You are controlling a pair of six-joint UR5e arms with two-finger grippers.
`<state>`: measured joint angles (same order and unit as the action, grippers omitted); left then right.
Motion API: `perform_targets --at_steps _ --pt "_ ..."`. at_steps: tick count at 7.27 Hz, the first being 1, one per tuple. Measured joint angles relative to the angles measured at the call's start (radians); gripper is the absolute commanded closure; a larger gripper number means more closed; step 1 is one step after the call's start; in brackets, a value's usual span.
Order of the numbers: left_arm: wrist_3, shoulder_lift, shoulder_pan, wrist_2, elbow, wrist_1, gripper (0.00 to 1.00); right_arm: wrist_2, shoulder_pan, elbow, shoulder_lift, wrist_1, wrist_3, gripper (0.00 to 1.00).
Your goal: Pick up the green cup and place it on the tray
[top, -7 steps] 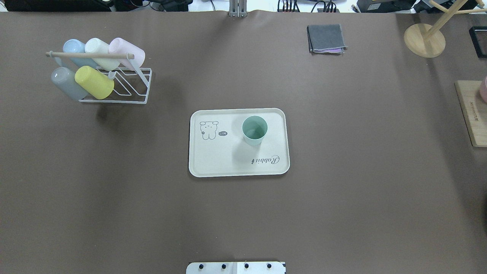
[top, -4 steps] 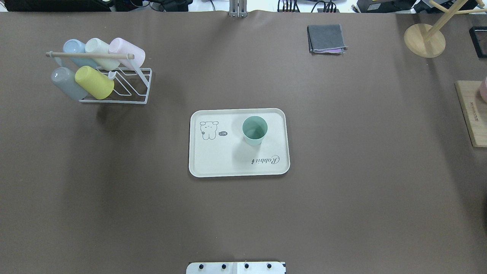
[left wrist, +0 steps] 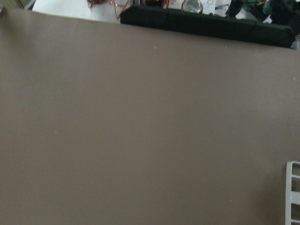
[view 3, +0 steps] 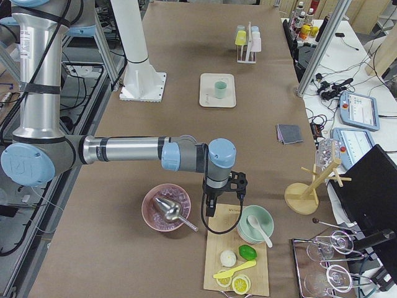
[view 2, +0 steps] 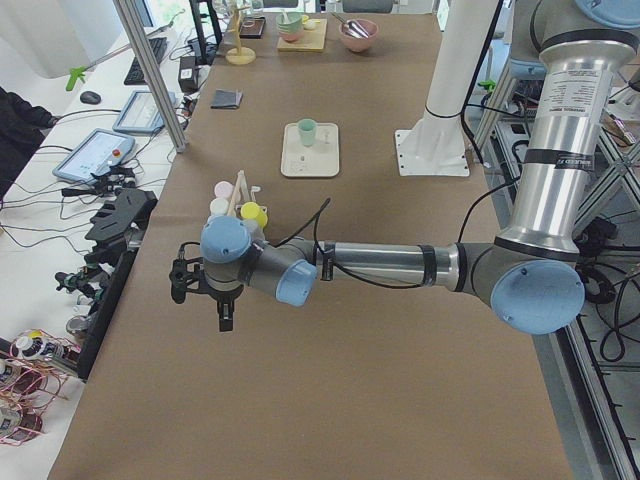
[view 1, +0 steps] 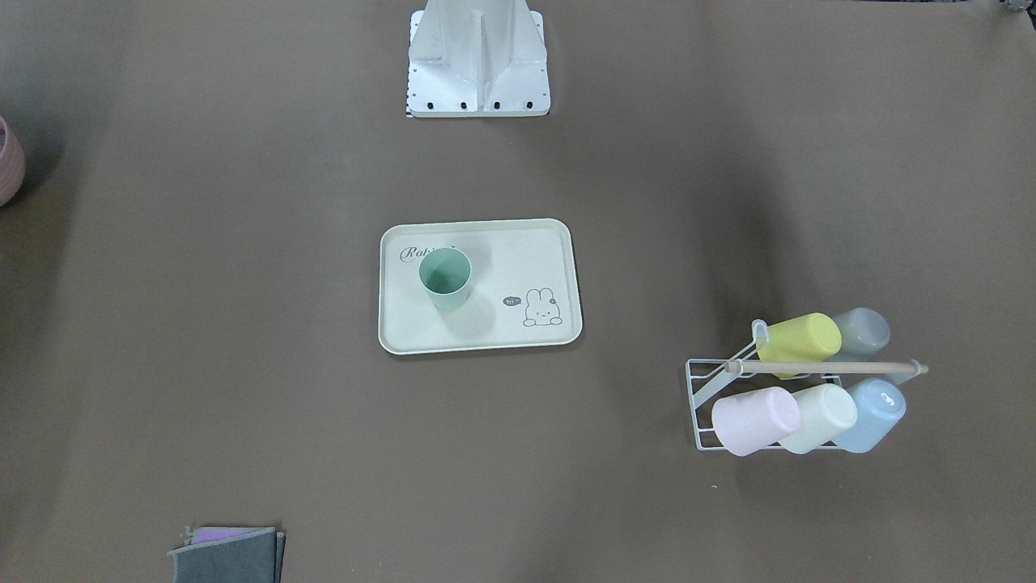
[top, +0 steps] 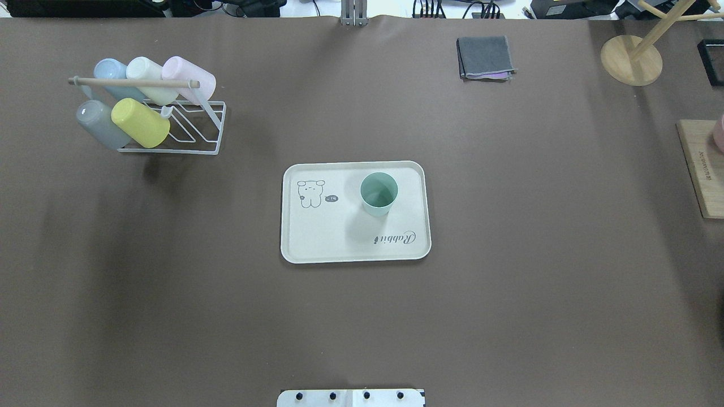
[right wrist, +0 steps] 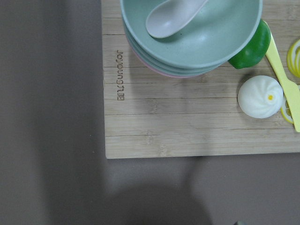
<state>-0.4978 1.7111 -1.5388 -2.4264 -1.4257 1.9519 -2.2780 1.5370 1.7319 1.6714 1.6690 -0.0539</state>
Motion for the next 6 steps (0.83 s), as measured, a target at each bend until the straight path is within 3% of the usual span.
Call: perform_targets --at_steps 4,6 --pt "0.272 -0.074 -0.01 -0.035 -0.016 -0.059 0.02 0.0 0.0 -0.001 -0.001 0.0 0.0 0.0" --pt "0.393 -0.086 -0.027 0.027 -0.101 -0.246 0.02 -0.001 0.0 -0.002 0.0 0.0 0.0 0.0"
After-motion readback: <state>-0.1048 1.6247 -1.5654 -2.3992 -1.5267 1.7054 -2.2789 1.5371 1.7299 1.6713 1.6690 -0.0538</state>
